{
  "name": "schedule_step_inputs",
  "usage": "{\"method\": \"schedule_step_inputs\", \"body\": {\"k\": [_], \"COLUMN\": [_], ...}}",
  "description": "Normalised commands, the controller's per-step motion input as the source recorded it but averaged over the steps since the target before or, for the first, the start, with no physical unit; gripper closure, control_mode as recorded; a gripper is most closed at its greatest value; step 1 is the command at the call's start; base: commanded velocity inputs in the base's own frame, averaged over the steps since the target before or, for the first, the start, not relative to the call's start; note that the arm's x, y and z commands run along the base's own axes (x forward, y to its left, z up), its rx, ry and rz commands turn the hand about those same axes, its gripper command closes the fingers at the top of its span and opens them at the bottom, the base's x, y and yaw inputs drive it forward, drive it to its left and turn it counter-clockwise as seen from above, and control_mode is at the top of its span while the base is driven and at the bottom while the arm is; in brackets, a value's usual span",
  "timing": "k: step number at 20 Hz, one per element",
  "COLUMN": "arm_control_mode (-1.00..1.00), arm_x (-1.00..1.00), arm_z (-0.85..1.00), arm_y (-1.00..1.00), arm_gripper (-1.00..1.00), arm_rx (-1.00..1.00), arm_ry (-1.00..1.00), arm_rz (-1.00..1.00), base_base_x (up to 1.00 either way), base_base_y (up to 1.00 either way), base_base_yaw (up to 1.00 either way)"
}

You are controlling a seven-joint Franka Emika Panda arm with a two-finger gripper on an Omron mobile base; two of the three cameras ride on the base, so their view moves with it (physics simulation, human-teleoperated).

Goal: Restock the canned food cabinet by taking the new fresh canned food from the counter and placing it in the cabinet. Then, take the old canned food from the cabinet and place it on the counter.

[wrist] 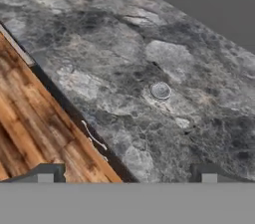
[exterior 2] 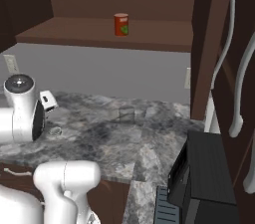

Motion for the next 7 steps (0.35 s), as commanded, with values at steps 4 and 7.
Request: {"method": "schedule_step_inputs", "body": {"k": [4,7], "arm_control_mode": [-1.00,-1.00], "arm_x": [-0.99,-0.28], "arm_z": [1.00,0.06], "arm_y": [-0.20,-0.16], "arm_gripper": [-1.00,-1.00], "arm_rx": [0.00,0.03], "arm_ry": [-0.07,-0.16], "arm_rz": [-0.39,-0.11], "base_base_x": [0.00,0.00], "base_base_y": [0.00,0.00], "base_base_yaw": [0.00,0.00]}}
